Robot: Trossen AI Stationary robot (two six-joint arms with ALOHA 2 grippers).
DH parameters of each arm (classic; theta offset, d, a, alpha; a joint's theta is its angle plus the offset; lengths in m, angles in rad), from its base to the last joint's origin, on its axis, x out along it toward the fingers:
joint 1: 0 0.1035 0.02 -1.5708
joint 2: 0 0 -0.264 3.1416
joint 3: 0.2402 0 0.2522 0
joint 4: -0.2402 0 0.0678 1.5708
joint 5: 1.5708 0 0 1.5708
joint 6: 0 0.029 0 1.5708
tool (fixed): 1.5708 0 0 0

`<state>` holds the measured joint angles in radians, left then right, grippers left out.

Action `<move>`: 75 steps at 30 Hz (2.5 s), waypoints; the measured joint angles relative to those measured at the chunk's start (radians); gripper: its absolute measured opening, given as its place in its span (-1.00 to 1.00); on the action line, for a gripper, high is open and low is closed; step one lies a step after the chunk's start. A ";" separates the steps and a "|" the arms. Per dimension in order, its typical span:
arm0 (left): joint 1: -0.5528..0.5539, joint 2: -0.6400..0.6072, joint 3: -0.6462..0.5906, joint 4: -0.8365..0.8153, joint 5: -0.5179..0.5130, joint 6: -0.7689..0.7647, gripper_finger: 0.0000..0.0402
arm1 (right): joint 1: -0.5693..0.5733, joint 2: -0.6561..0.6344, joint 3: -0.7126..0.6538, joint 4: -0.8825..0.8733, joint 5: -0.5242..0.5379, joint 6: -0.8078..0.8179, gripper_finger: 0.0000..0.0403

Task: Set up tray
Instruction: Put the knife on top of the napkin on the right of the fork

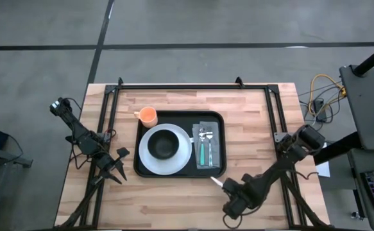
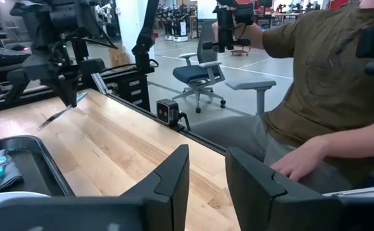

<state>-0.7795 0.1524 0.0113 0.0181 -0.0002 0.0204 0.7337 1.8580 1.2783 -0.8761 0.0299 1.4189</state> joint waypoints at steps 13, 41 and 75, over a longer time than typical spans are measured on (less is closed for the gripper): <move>0.000 0.000 0.000 0.000 0.000 0.000 -0.58 | -0.124 -0.002 0.004 -0.003 -0.001 0.158 -0.93; 0.000 0.000 0.000 0.000 0.000 0.000 -0.58 | -0.588 -0.004 0.004 -0.011 -0.004 0.129 -0.94; 0.000 0.000 0.000 0.000 0.000 0.000 -0.58 | -0.675 0.008 -0.062 0.032 0.050 0.199 -0.94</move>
<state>-0.7795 0.1520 0.0113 0.0182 -0.0004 0.0202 0.0586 1.8656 1.2167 -0.8439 0.0804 1.6184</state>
